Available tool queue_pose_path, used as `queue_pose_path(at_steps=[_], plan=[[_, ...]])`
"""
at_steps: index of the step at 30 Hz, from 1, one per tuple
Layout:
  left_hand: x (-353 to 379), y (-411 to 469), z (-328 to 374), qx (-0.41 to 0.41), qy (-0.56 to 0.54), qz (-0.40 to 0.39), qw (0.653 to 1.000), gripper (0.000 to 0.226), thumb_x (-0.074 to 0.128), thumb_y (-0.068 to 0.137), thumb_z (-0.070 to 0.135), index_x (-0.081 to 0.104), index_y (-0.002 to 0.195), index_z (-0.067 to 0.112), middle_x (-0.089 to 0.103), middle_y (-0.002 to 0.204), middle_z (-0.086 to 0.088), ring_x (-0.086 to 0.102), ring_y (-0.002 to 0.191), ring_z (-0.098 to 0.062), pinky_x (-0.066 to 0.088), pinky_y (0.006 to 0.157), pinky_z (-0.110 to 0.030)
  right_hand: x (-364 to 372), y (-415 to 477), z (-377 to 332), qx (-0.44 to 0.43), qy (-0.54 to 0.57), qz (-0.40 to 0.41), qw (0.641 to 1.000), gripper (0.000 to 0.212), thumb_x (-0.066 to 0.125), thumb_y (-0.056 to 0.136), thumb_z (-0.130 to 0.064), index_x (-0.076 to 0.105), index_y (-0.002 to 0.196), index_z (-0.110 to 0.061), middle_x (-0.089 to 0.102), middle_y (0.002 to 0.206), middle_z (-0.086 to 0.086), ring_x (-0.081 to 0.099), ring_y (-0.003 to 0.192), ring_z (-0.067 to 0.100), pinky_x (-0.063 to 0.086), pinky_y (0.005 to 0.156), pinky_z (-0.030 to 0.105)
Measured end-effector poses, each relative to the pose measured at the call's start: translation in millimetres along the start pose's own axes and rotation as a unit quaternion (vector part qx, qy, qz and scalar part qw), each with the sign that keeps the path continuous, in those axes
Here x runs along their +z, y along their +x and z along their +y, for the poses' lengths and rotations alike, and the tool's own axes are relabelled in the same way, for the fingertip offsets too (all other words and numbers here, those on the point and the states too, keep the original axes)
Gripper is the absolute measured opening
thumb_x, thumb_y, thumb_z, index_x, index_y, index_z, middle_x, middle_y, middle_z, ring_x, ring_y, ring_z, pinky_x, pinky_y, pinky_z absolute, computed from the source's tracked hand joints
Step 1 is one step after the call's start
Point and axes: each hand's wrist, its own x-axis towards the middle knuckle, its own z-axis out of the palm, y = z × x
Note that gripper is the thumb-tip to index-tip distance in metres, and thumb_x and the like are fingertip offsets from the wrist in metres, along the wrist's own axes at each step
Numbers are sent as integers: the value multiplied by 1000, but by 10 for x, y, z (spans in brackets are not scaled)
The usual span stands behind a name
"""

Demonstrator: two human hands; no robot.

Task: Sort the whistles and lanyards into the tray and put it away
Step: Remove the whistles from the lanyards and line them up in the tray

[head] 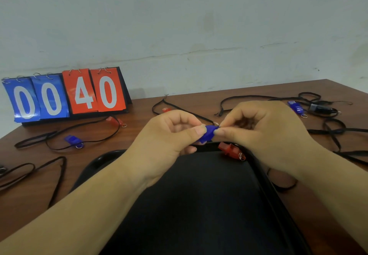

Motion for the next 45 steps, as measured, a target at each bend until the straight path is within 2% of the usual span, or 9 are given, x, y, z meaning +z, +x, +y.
queue_pose_path(at_steps=[7, 13, 17, 22, 29, 32, 37, 40, 45], plan=[[18, -22, 16, -10, -16, 17, 1000, 11, 73, 90, 14, 80, 98, 18, 80, 92, 0, 78, 88, -18, 62, 73, -27, -41, 14, 37, 14, 41, 11, 999, 13, 82, 78, -31, 75, 86, -38, 74, 84, -17, 71, 79, 5, 58, 72, 21], [15, -21, 62, -39, -45, 21, 998, 16, 66, 95, 18, 76, 105, 12, 80, 94, -8, 79, 84, -20, 61, 65, -22, -39, -10, -3, -3, 38, -37, 999, 22, 82, 80, -23, 77, 94, -39, 75, 89, -21, 71, 86, -1, 54, 79, 12], [30, -20, 68, -57, -57, 25, 996, 18, 66, 95, 23, 72, 105, 10, 80, 89, -12, 79, 77, -20, 61, 60, -22, -27, -19, -12, 20, 56, -45, 997, 21, 81, 75, -31, 77, 93, -41, 76, 87, -20, 72, 84, 1, 60, 80, 24], [8, 3, 43, -59, -10, 1, 998, 19, 69, 92, 31, 74, 102, 16, 80, 93, -3, 79, 82, -21, 62, 70, -30, -73, 27, 11, 69, 43, -57, 995, 16, 84, 78, -29, 78, 89, -39, 76, 81, -18, 71, 76, 1, 55, 74, 17], [4, 26, -85, 14, 315, -60, 947, 19, 78, 88, 26, 71, 101, 37, 73, 95, 17, 69, 83, 4, 54, 81, -18, -47, 56, 41, 142, -57, -180, 972, 14, 84, 79, -36, 76, 90, -38, 74, 81, -22, 67, 78, -8, 52, 73, 15], [43, 39, -116, 13, 361, -83, 929, 19, 73, 93, 28, 68, 106, 41, 69, 94, 20, 66, 83, 6, 48, 79, -12, 10, 59, 57, 150, -98, -223, 958, 15, 82, 82, -37, 73, 94, -38, 73, 87, -18, 68, 82, -4, 54, 79, 19], [104, 88, -238, 30, 427, -105, 898, 26, 69, 97, 29, 68, 120, 40, 67, 102, 16, 65, 85, 0, 52, 86, -23, 47, 59, 69, 139, -191, -283, 929, 10, 75, 88, -41, 73, 97, -38, 67, 89, -17, 63, 82, 2, 49, 73, 15], [116, 133, -303, 81, 464, -87, 878, 34, 68, 97, 32, 65, 130, 38, 55, 118, 16, 60, 87, 0, 48, 86, -20, 47, 66, 66, 134, -214, -278, 927, 17, 75, 87, -45, 72, 101, -38, 60, 93, -17, 59, 85, 4, 48, 74, 19], [133, 174, -386, 121, 486, -16, 865, 32, 68, 95, 41, 63, 126, 38, 52, 113, 15, 51, 94, -2, 49, 87, -26, 28, 112, 127, 133, -231, -247, 931, 33, 80, 79, -52, 66, 108, -42, 51, 109, -17, 53, 100, 7, 47, 82, 25]])
